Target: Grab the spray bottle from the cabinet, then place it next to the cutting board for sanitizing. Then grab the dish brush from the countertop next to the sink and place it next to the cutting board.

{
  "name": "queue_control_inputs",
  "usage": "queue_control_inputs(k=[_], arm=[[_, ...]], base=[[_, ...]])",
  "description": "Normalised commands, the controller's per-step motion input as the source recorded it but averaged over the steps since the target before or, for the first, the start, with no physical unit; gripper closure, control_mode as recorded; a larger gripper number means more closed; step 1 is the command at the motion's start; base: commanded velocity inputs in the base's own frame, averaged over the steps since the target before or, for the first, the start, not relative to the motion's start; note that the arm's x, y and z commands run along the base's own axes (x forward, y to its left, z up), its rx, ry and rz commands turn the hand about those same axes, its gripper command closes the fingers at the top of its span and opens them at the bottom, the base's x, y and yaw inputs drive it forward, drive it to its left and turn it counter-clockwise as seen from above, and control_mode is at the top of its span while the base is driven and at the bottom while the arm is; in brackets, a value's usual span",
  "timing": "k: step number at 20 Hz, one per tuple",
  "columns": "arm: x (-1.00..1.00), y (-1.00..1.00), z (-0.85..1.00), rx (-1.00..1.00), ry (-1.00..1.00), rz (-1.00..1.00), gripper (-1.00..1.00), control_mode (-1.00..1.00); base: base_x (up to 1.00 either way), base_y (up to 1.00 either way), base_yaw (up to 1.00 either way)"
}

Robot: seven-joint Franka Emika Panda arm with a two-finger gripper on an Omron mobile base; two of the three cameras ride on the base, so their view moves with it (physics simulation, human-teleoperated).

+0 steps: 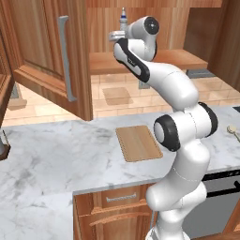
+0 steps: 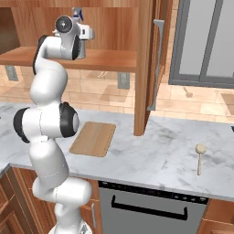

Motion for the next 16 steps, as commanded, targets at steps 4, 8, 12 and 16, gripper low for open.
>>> queue_control_inputs(k=[4, 8, 12, 16], arm=[[0.0, 0.0, 0.0, 0.19, 0.0, -0.07, 1.0, -1.0], [0.0, 0.0, 0.0, 0.24, 0.0, -0.08, 1.0, -1.0], [-0.02, 0.0, 0.0, 0.22, 0.0, -0.06, 1.0, -1.0], [-0.22, 0.0, 0.0, 0.05, -0.04, -0.02, 1.0, -1.0]], base=[[0.0, 0.0, 0.0], [0.0, 0.0, 0.0], [0.0, 0.0, 0.0], [0.0, 0.0, 0.0]])
